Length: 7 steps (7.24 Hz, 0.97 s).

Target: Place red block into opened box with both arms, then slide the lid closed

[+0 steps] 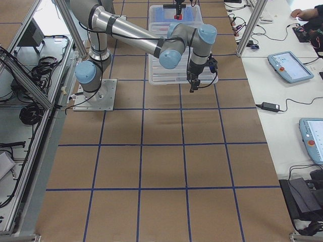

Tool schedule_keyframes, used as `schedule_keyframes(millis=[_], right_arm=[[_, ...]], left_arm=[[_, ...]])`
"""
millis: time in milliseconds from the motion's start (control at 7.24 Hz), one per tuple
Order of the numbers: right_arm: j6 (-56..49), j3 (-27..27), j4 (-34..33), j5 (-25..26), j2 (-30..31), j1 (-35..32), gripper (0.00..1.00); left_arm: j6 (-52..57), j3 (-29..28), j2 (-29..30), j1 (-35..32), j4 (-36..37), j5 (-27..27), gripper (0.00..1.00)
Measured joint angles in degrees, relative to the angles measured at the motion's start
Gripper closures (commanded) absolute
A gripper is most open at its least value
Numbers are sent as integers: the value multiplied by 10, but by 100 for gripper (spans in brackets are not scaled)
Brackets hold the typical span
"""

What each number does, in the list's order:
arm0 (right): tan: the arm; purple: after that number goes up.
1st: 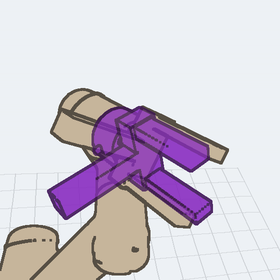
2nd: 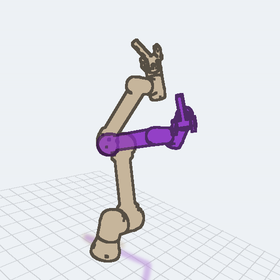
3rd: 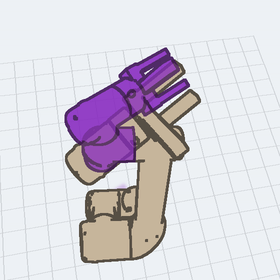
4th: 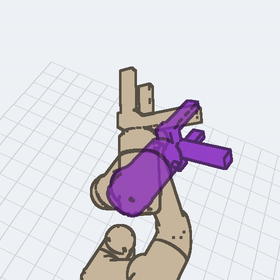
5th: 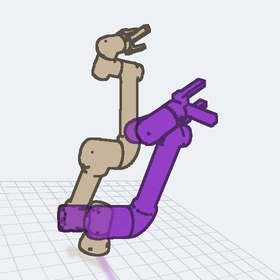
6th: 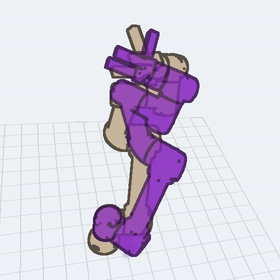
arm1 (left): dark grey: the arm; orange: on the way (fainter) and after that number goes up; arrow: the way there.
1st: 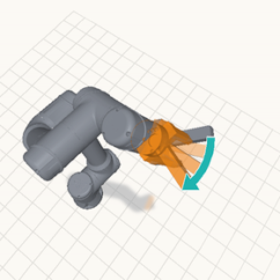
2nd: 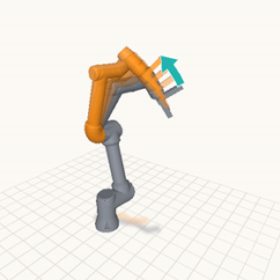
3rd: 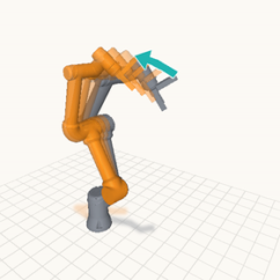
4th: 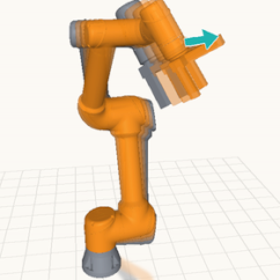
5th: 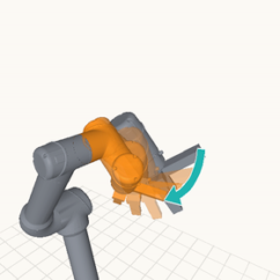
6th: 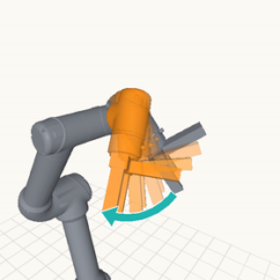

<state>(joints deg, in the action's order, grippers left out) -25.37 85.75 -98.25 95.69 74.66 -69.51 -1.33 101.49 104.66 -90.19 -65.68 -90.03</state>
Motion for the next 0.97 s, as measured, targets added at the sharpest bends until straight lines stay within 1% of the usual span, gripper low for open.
schedule_keyframes(millis=[276, 415, 553, 691, 829, 967], right_arm=[[5, -41, 45, -2, 15, -2, 0], [5, -56, 59, -3, 25, -2, 0], [6, -61, 64, -3, 29, -3, 0], [6, -60, 64, -4, 27, -3, 0], [6, -61, 64, -5, 23, -3, 0], [6, -63, 66, -3, 20, -3, 0]], left_arm=[[4, 48, 12, 0, 88, 3, 100], [4, 60, 19, 0, 107, 3, 100], [5, 66, 26, 0, 115, 3, 92], [7, 68, 33, 1, 118, 3, 54], [9, 69, 40, 2, 122, 1, 9], [10, 65, 47, 4, 131, 0, 0]])
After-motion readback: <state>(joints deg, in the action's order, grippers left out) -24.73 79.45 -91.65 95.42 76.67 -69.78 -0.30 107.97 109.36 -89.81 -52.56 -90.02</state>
